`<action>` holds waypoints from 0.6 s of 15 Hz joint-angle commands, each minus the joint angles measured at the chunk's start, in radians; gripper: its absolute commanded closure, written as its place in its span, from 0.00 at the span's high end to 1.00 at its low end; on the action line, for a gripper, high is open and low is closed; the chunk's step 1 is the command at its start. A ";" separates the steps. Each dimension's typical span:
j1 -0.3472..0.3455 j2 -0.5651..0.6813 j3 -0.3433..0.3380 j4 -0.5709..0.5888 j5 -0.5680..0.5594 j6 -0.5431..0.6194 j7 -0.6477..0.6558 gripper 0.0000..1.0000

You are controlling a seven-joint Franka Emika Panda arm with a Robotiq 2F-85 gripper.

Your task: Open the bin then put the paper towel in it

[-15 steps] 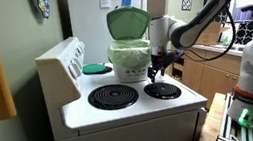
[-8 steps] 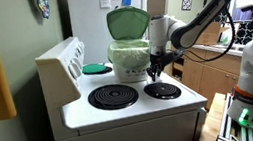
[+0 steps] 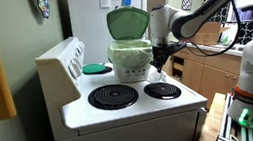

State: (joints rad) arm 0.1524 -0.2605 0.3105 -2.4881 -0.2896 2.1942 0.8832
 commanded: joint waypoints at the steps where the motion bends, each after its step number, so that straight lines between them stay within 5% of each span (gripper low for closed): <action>1: 0.022 -0.112 -0.013 0.052 0.088 -0.179 -0.069 0.00; 9: -0.012 -0.157 0.000 0.301 0.094 -0.382 -0.062 0.00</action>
State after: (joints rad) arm 0.1587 -0.4305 0.3102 -2.2665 -0.2110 1.8574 0.8211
